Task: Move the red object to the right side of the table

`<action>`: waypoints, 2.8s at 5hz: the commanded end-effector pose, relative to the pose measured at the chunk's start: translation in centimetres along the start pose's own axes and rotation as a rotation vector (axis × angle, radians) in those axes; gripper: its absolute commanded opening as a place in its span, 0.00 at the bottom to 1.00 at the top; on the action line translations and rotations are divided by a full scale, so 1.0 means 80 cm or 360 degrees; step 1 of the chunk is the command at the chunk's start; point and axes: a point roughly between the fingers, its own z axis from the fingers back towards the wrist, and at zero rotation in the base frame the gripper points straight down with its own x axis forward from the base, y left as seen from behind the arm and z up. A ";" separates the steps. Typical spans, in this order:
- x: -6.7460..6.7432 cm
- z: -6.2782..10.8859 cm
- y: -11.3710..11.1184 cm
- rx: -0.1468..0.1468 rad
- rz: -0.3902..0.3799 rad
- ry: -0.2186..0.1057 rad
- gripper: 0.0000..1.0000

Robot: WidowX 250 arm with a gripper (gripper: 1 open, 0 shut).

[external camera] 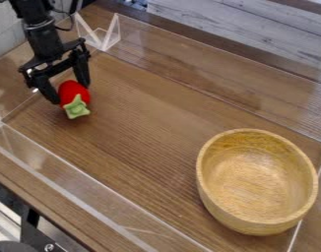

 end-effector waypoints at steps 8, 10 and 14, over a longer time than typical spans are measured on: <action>-0.072 0.062 -0.108 -0.0075 -0.0338 0.0074 0.00; -0.082 0.056 -0.119 -0.0066 -0.0377 0.0081 0.00; -0.117 0.050 -0.131 -0.0071 -0.0332 0.0118 0.00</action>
